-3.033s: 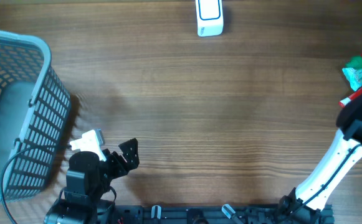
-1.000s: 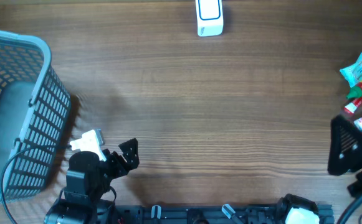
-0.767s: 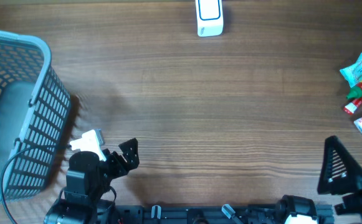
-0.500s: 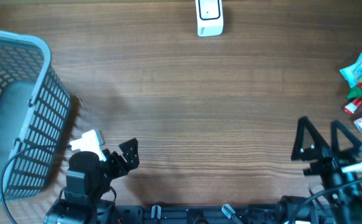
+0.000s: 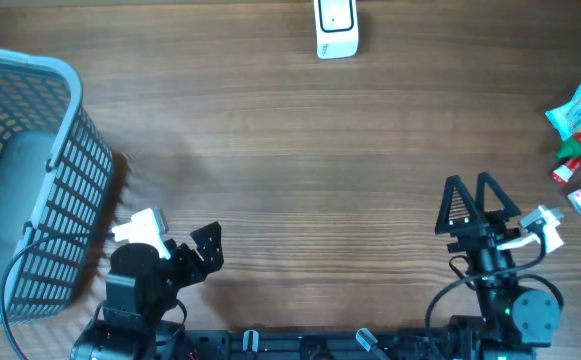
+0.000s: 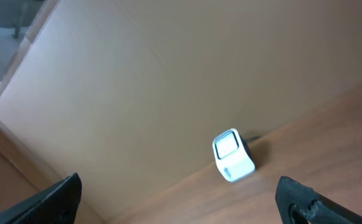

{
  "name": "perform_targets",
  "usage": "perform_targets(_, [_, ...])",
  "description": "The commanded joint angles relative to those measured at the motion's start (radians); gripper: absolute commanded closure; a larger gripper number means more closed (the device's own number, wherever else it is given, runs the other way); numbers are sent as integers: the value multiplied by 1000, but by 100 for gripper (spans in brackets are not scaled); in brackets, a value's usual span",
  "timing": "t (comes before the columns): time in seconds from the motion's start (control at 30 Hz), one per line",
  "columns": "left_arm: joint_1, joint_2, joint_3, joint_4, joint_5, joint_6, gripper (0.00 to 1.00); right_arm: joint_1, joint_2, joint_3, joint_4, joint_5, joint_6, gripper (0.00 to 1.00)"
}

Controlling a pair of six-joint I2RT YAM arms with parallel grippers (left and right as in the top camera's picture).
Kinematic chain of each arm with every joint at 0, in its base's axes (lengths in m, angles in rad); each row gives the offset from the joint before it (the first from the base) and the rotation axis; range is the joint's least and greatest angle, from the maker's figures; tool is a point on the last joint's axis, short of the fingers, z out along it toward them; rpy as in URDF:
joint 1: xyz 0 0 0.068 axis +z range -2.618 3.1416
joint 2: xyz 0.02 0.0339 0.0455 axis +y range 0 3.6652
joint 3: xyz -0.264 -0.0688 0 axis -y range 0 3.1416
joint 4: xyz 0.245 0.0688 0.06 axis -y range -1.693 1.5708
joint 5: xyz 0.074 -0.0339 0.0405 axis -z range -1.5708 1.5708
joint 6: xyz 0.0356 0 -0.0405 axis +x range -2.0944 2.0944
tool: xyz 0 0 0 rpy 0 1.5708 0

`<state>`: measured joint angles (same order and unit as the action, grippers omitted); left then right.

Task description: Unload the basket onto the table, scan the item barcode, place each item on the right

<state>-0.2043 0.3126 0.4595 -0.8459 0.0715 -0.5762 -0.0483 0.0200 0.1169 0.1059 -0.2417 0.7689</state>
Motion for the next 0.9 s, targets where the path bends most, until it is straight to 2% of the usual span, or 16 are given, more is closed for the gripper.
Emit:
perform_targets(0.0, [-4, -6, 11, 3, -14, 23, 0, 6, -17, -60, 10, 10, 20, 0])
perform_targets(0.1, [-4, -6, 11, 3, -14, 23, 0, 6, -17, -103, 13, 14, 19, 0])
perform_targets(0.27, [-4, -6, 11, 3, -14, 23, 0, 6, -17, -113, -90, 33, 3, 0])
perform_targets(0.33, [-4, -6, 11, 3, -14, 23, 0, 6, -17, -113, -90, 32, -48, 0])
perform_targets(0.43, [-4, -6, 11, 3, -14, 23, 0, 6, -17, -113, -90, 11, -225, 0])
perform_targets(0.57, [-4, -6, 11, 3, -14, 23, 0, 6, -17, -113, -91, 6, -378, 0])
perform_targets(0.7, [-4, -6, 11, 3, -14, 23, 0, 6, -17, -113, -91, 8, -454, 0])
perform_targets(0.87, [-4, -6, 11, 3, -14, 23, 0, 6, -17, -113, -90, 26, -454, 0])
